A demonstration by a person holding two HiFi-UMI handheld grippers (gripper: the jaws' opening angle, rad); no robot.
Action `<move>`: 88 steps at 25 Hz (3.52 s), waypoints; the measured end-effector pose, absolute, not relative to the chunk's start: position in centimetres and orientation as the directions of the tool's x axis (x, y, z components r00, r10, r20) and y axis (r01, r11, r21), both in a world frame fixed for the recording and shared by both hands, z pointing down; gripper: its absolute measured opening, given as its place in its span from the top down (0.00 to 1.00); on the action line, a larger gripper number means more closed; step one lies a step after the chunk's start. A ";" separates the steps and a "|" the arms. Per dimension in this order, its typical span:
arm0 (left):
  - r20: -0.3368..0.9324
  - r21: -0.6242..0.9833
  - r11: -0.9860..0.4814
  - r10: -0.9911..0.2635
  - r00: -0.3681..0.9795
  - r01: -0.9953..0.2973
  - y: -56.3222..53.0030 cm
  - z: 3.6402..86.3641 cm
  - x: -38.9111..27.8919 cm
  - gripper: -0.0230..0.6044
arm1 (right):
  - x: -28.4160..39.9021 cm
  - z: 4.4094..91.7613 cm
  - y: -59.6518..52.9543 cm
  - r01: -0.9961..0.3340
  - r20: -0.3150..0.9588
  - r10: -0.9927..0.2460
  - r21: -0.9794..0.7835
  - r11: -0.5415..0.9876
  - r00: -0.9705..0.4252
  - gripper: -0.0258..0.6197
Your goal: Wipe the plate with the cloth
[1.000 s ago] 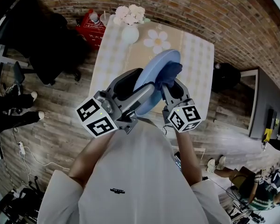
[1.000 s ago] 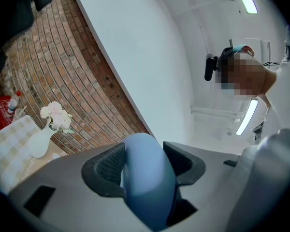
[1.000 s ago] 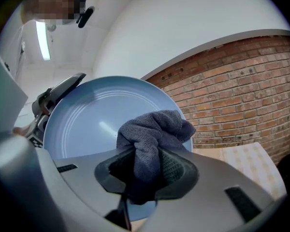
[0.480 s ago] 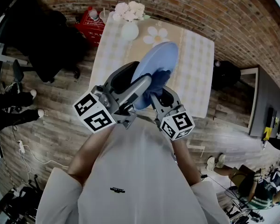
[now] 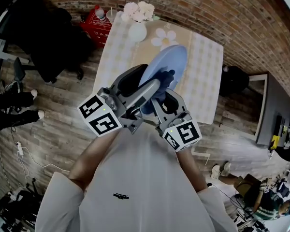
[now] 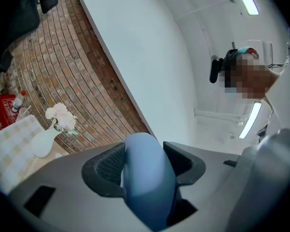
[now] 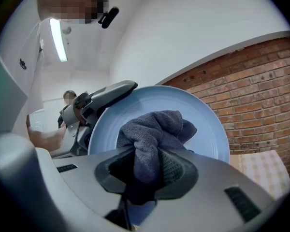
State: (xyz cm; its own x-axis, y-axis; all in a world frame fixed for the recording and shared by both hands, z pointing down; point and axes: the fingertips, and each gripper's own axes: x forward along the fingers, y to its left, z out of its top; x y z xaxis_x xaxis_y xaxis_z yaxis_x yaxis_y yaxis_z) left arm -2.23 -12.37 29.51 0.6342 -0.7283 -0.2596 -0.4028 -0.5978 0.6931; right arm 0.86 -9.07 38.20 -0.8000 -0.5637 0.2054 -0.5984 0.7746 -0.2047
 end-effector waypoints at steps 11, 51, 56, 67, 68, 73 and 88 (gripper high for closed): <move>-0.239 0.698 -0.595 -0.718 0.653 -0.399 -11.0 29.9 -1.9 0.57 | 1.0 35.3 -11.6 -0.641 0.137 -0.627 -0.180 0.746 -0.767 0.78; -0.134 0.699 -0.544 -0.738 0.661 -0.465 -9.7 32.6 -1.9 0.57 | 0.4 38.9 -6.8 -0.531 0.214 -0.486 -0.337 0.778 -0.847 0.78; -0.128 0.698 -0.539 -0.742 0.658 -0.472 -9.6 32.7 -1.9 0.57 | 2.6 37.1 -8.4 -0.558 0.145 -0.545 -0.351 0.752 -0.826 0.78; -0.150 0.658 -0.561 -0.751 0.643 -0.502 -9.9 30.9 -2.9 0.57 | 11.7 33.5 -11.9 -0.740 0.090 -0.751 -0.279 0.611 -0.654 0.78; -0.147 0.654 -0.562 -0.751 0.644 -0.507 -9.9 31.0 -2.9 0.57 | 12.5 33.5 -11.9 -0.753 0.090 -0.764 -0.276 0.597 -0.639 0.78; -0.134 0.659 -0.549 -0.759 0.637 -0.515 -9.9 31.5 -3.0 0.57 | 15.8 35.2 -11.5 -0.821 0.126 -0.822 -0.240 0.518 -0.556 0.78; -0.120 0.665 -0.547 -0.750 0.650 -0.508 -9.8 32.4 -2.3 0.57 | 15.0 38.5 -9.6 -0.822 0.197 -0.805 -0.261 0.507 -0.559 0.78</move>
State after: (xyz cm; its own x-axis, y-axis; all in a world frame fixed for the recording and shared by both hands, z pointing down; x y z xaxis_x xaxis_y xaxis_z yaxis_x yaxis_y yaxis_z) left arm -2.29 -9.76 32.37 0.6505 -0.7500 -0.1201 -0.5080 -0.5471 0.6652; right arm 14.97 -9.59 38.46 -0.5591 -0.8053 0.1970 -0.8217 0.5067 -0.2609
